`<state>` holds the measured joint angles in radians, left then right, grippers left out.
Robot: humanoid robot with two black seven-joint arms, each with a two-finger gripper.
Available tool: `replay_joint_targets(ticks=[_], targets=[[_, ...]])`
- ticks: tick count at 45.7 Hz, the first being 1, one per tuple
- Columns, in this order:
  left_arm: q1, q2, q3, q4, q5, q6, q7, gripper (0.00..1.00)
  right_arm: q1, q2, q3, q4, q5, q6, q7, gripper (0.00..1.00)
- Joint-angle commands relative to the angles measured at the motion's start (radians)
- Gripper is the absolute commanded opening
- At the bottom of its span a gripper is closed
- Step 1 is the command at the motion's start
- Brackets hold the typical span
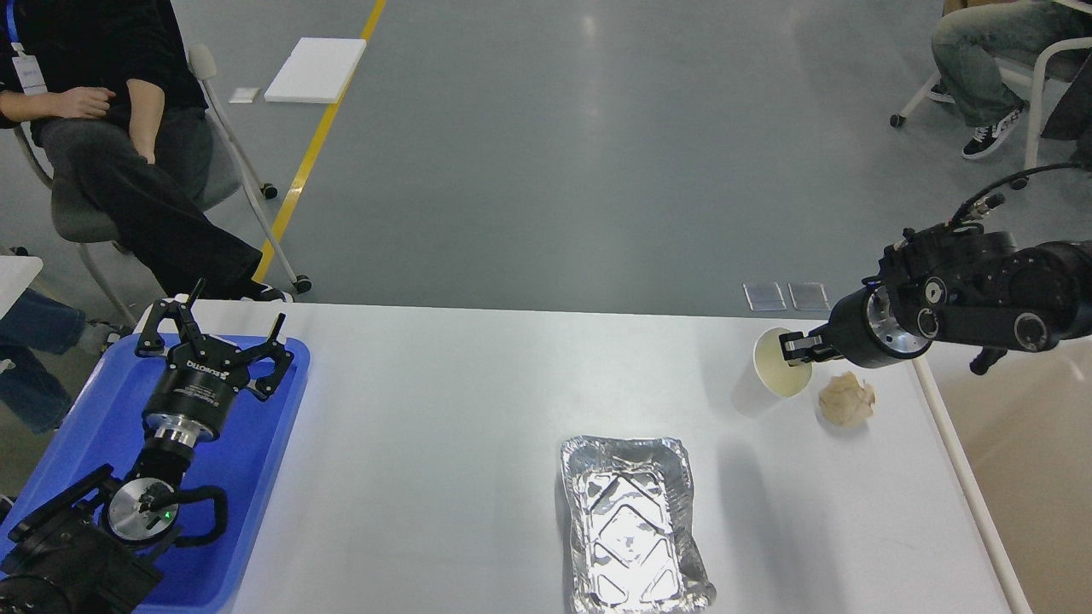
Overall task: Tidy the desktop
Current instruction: 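Lift the white cup with the right gripper and carry it over the bin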
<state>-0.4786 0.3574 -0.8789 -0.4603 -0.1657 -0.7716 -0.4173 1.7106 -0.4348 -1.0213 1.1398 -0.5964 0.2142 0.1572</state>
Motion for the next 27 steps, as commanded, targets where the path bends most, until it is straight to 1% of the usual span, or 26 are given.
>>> replay_joint_targets(ticks=[1, 8, 17, 27], targets=[[0.000, 0.000, 0.000, 0.000, 0.000, 0.000, 0.000, 0.99, 0.191, -0.058, 0.001, 0.132, 0.000, 0.097, 0.001, 0.00], [0.000, 0.000, 0.000, 0.000, 0.000, 0.000, 0.000, 0.99, 0.305, -0.124, 0.003, 0.159, -0.009, 0.206, 0.002, 0.00], [0.000, 0.000, 0.000, 0.000, 0.000, 0.000, 0.000, 0.99, 0.435, -0.179, 0.006, 0.172, -0.014, 0.349, 0.002, 0.00], [0.000, 0.000, 0.000, 0.000, 0.000, 0.000, 0.000, 0.99, 0.577, -0.211, 0.013, 0.201, -0.014, 0.461, 0.002, 0.00]])
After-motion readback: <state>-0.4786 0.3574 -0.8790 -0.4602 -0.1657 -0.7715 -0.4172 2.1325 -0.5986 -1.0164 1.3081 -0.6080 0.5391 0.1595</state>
